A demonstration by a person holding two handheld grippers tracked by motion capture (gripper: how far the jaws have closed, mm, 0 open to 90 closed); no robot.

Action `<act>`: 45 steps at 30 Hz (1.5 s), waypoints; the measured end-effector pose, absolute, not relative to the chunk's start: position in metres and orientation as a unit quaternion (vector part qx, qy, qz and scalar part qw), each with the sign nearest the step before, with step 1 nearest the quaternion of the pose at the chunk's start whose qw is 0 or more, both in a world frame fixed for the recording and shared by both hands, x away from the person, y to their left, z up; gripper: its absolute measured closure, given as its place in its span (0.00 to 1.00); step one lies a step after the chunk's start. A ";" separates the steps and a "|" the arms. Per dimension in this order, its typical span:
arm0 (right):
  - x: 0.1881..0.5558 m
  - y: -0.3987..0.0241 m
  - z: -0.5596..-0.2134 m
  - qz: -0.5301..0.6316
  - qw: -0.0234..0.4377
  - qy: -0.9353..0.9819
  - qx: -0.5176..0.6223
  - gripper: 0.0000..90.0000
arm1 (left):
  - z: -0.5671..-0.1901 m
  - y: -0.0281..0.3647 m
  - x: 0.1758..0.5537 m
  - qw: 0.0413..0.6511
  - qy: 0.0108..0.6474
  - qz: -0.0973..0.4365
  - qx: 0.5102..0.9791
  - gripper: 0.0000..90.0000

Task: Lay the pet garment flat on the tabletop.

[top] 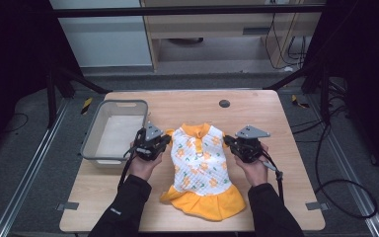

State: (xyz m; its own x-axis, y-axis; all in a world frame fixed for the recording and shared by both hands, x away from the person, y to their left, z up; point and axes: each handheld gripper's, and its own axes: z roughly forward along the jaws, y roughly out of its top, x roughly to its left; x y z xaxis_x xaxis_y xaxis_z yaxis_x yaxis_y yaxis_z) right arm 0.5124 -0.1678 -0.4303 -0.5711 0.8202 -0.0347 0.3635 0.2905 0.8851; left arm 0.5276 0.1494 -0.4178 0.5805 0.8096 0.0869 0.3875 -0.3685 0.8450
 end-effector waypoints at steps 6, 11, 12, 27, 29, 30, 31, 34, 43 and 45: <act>0.533 -0.163 -0.426 0.424 0.314 0.744 0.409 0.82 | -0.410 0.147 0.549 0.413 0.410 0.277 0.764 0.71; 0.526 -0.169 -0.431 0.425 0.290 0.750 0.415 0.72 | -0.402 0.160 0.538 0.430 0.411 0.263 0.760 0.60; 0.522 -0.171 -0.432 0.425 0.286 0.753 0.413 0.71 | -0.401 0.166 0.531 0.432 0.412 0.258 0.760 0.60; 0.451 -0.197 -0.438 0.449 0.205 0.764 0.415 0.56 | -0.420 0.195 0.454 0.432 0.362 0.199 0.802 0.58; 0.443 -0.199 -0.442 0.451 0.196 0.766 0.413 0.56 | -0.425 0.194 0.447 0.430 0.358 0.193 0.806 0.58; 0.440 -0.200 -0.445 0.450 0.191 0.767 0.414 0.56 | -0.429 0.193 0.442 0.429 0.356 0.186 0.809 0.58; 0.436 -0.200 -0.449 0.447 0.186 0.771 0.414 0.56 | -0.433 0.193 0.438 0.430 0.354 0.183 0.810 0.58; 0.426 -0.201 -0.460 0.437 0.170 0.779 0.416 0.57 | -0.444 0.189 0.430 0.418 0.348 0.172 0.821 0.57; 0.415 -0.194 -0.483 0.405 0.145 0.805 0.408 0.61 | -0.465 0.172 0.423 0.393 0.335 0.155 0.842 0.59; 0.415 -0.192 -0.488 0.398 0.138 0.811 0.406 0.63 | -0.470 0.166 0.422 0.378 0.330 0.156 0.851 0.60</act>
